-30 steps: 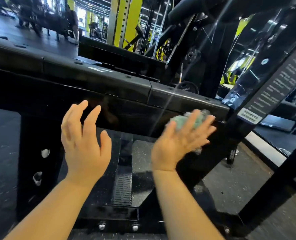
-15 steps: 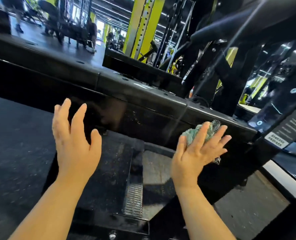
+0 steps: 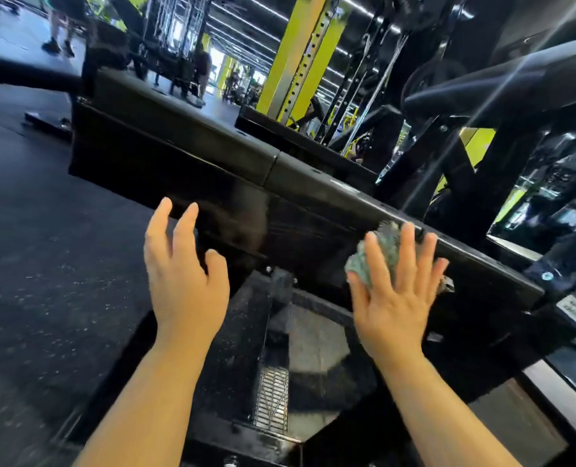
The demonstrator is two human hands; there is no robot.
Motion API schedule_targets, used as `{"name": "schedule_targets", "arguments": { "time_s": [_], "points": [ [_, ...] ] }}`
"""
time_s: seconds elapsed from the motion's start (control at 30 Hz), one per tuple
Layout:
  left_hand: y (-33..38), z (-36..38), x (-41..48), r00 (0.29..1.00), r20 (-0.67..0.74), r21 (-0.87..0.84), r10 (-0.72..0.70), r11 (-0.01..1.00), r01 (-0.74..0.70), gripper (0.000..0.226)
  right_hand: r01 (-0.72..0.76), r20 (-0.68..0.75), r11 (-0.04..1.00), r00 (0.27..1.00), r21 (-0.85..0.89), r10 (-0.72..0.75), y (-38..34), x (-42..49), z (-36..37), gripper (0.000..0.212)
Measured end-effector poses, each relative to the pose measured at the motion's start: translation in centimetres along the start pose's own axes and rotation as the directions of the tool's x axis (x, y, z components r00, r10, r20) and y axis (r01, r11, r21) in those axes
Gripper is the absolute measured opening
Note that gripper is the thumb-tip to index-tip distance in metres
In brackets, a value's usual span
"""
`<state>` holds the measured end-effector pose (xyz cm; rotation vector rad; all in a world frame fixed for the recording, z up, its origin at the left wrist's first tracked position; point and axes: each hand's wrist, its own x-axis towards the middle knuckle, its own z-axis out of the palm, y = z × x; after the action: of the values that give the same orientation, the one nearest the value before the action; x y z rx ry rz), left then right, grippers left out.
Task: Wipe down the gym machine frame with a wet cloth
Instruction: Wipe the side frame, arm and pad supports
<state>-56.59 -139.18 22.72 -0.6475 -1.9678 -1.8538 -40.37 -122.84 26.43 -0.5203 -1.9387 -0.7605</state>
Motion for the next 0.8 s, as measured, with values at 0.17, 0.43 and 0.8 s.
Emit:
{"name": "schedule_targets", "arguments": {
  "time_s": [0.17,0.43,0.8],
  "points": [
    [-0.3,-0.1,0.2,0.999,-0.032,-0.023,0.022,0.999,-0.023,0.055,-0.225,0.002,0.973,0.974,0.040,0.225,-2.1,0.1,0.5,0.049],
    [-0.4,-0.7,0.8,0.992,-0.118,-0.222,-0.046,0.975,0.019,0.048,0.333,0.055,0.935,0.938,0.122,-0.341,-17.0,8.1,1.5,0.052],
    [-2.0,-2.1,2.6,0.980,-0.046,-0.351,-0.192,0.922,0.164,0.053,0.161,0.066,0.987,0.985,-0.011,-0.160,-6.3,3.4,0.7,0.048]
  ]
}}
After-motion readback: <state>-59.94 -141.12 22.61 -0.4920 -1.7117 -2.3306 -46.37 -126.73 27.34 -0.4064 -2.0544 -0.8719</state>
